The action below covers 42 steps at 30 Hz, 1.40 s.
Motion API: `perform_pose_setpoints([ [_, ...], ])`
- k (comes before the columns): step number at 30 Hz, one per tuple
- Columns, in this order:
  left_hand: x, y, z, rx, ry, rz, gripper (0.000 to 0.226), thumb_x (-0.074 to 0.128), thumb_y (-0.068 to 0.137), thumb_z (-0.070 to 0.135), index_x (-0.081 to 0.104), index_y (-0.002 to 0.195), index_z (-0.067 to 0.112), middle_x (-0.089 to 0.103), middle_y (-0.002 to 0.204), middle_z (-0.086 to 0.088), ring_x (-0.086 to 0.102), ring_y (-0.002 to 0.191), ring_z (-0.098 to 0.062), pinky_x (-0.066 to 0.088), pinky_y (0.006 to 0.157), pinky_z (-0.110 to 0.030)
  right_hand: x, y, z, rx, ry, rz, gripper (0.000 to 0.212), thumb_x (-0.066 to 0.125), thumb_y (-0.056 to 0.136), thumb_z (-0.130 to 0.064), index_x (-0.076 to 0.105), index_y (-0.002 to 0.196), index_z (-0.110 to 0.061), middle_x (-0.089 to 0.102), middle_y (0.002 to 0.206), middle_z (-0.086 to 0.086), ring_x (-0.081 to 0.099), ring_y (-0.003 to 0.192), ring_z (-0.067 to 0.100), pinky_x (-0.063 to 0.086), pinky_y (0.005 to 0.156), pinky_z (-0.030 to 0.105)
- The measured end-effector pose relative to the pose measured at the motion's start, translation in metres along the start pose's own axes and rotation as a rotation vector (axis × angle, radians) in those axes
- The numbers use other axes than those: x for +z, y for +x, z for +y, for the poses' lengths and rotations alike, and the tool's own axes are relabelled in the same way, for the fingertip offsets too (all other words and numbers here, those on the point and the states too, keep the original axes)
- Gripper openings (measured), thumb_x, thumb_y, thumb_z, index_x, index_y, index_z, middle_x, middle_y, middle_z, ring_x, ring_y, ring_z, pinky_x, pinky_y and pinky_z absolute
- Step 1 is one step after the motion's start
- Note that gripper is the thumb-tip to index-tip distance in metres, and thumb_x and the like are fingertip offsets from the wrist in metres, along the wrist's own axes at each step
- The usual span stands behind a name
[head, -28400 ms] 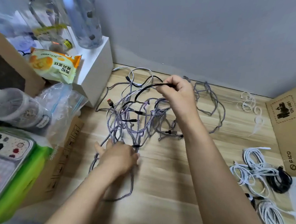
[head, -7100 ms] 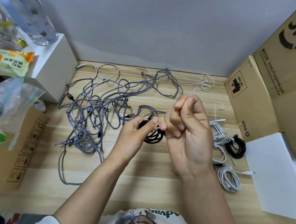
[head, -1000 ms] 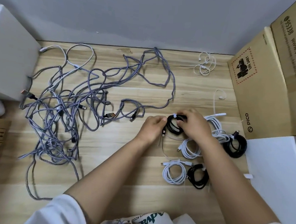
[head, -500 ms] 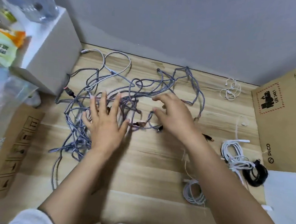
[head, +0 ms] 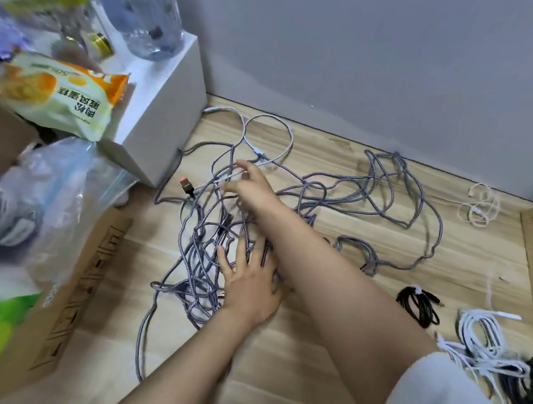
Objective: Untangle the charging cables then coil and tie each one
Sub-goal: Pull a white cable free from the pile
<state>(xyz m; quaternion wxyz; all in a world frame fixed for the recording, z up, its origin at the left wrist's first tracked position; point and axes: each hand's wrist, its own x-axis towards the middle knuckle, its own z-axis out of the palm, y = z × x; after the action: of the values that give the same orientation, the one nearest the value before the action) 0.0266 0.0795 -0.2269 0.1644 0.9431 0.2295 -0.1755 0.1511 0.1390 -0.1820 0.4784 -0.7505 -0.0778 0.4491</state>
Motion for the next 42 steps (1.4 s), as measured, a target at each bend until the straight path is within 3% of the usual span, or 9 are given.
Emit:
perform_pose_setpoints([
  [4,-0.003,0.000,-0.001,0.032,-0.058,0.031,0.090,0.008,0.065,0.057,0.036,0.143,0.024,0.016,0.157,-0.006,0.010,0.141,-0.043,-0.024,0.100,-0.061,-0.005,0.023,-0.004,0.168,0.436,-0.038,0.061,0.059,0.089,-0.011,0.033,0.145,-0.017,0.038,0.147,0.007,0.032,0.136,0.023,0.025,0.104,0.035],
  [8,-0.002,0.001,-0.002,0.058,-0.020,-0.023,0.070,0.031,0.071,0.059,0.062,0.122,0.022,0.051,0.138,-0.009,0.051,0.118,-0.045,0.004,0.101,-0.060,-0.015,0.003,-0.006,0.020,0.612,0.039,0.038,0.050,0.092,0.001,0.050,0.131,-0.001,0.064,0.118,0.011,0.059,0.101,0.017,0.045,0.083,0.014],
  [11,0.000,0.003,-0.003,0.013,-0.015,0.000,0.087,0.006,0.069,0.069,0.016,0.148,0.035,0.003,0.159,-0.002,0.009,0.141,-0.043,-0.025,0.096,-0.060,-0.031,-0.031,-0.010,-0.142,0.532,0.150,0.028,0.041,0.095,0.005,0.061,0.113,0.001,0.065,0.070,0.001,0.063,0.069,0.011,0.050,0.067,0.013],
  [14,0.010,0.005,-0.003,0.013,-0.001,-0.017,0.076,0.002,0.073,0.076,-0.032,0.132,0.042,-0.034,0.150,0.008,-0.022,0.141,-0.033,-0.023,0.098,-0.064,-0.051,-0.079,-0.019,-0.286,0.607,0.153,0.028,0.039,0.096,0.003,0.062,0.096,-0.011,0.053,0.051,-0.006,0.054,0.050,0.009,0.050,0.060,0.019],
  [22,-0.028,0.016,-0.010,0.064,-0.160,-0.324,0.103,0.059,0.075,0.065,-0.018,0.142,0.048,-0.032,0.151,0.010,-0.026,0.140,-0.031,-0.019,0.101,-0.063,-0.100,-0.197,-0.021,-0.462,0.607,0.160,0.028,0.038,0.097,-0.001,0.061,0.104,-0.014,0.041,0.052,-0.006,0.021,0.038,0.002,0.015,0.039,0.014],
  [27,-0.099,0.003,-0.018,0.251,-0.968,-0.615,0.088,0.086,0.043,0.051,0.053,0.123,0.033,0.056,0.126,0.010,0.052,0.113,-0.005,0.035,0.096,-0.019,-0.119,-0.236,0.002,-0.428,0.367,0.255,0.025,0.044,0.096,-0.008,0.056,0.111,-0.024,0.038,0.046,-0.011,0.028,0.043,0.004,0.020,0.038,0.012],
  [32,-0.131,-0.013,0.004,0.079,-1.715,-0.691,0.042,0.061,0.078,0.040,0.064,0.110,0.014,0.065,0.120,-0.004,0.059,0.109,-0.019,0.042,0.087,-0.034,-0.115,-0.255,0.025,-0.348,0.233,0.232,0.024,0.041,0.099,-0.016,0.063,0.108,-0.012,0.029,0.042,-0.009,0.024,0.037,0.002,0.020,0.037,0.012],
  [37,-0.131,-0.031,0.032,-0.033,-1.918,-0.835,0.039,0.048,0.080,0.039,0.059,0.101,0.009,0.065,0.116,-0.015,0.064,0.103,-0.029,0.047,0.087,-0.051,-0.103,-0.263,0.047,-0.355,-0.016,0.191,0.050,0.035,0.084,-0.052,0.072,0.092,-0.019,0.035,0.040,-0.011,0.031,0.038,0.000,0.024,0.043,0.014],
  [42,-0.144,-0.031,0.035,-0.145,-2.203,-0.533,0.037,0.042,0.091,0.021,0.068,0.072,0.002,0.071,0.076,-0.009,0.071,0.073,-0.018,0.057,0.070,-0.040,-0.095,-0.266,0.075,-0.234,-0.242,0.128,0.052,0.038,0.086,-0.058,0.073,0.065,-0.025,0.040,0.040,-0.006,0.038,0.042,0.007,0.031,0.051,0.022],
])
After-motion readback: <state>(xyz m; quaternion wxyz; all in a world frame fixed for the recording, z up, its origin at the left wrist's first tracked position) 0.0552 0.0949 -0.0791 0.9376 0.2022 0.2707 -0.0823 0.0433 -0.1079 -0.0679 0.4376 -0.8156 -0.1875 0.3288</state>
